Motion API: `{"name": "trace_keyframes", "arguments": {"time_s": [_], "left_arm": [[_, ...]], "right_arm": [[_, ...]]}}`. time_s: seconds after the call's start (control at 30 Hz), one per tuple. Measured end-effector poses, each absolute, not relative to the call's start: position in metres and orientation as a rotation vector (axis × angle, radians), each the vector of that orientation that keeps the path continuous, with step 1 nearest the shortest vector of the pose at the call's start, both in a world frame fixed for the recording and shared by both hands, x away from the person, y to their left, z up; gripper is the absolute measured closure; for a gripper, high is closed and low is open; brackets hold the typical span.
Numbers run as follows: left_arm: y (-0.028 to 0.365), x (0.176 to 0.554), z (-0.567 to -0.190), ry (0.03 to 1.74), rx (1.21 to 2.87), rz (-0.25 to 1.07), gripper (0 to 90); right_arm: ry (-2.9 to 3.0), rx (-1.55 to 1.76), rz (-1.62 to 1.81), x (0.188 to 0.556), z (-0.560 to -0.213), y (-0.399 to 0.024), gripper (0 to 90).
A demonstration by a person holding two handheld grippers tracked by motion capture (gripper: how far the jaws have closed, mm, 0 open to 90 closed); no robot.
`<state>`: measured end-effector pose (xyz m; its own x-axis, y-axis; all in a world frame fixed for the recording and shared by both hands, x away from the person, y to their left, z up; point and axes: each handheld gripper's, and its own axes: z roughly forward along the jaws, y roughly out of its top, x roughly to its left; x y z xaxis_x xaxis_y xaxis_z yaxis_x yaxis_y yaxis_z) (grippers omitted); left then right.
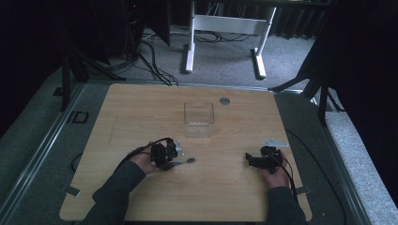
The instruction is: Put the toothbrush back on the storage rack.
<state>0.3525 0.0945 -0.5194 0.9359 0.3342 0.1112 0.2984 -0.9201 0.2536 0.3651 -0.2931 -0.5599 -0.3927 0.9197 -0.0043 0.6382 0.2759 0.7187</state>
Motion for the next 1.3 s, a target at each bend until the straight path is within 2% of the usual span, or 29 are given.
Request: {"name": "trace_keyframes", "arguments": {"time_s": [0.57,1.03,1.3], "left_arm": [[0.094,0.357,-0.519,0.471,2.879,0.167,75.5],[0.091,0.365,-0.518,0.497,2.904,0.07,77.7],[0.089,0.366,-0.518,0.482,2.923,0.071,78.8]], "right_arm": [[2.13,1.404,0.899,0.365,-0.56,-0.293,12.7],[2.13,1.403,0.899,0.365,-0.56,-0.293,12.7],[2.13,1.403,0.899,0.365,-0.56,-0.293,12.7]]}}
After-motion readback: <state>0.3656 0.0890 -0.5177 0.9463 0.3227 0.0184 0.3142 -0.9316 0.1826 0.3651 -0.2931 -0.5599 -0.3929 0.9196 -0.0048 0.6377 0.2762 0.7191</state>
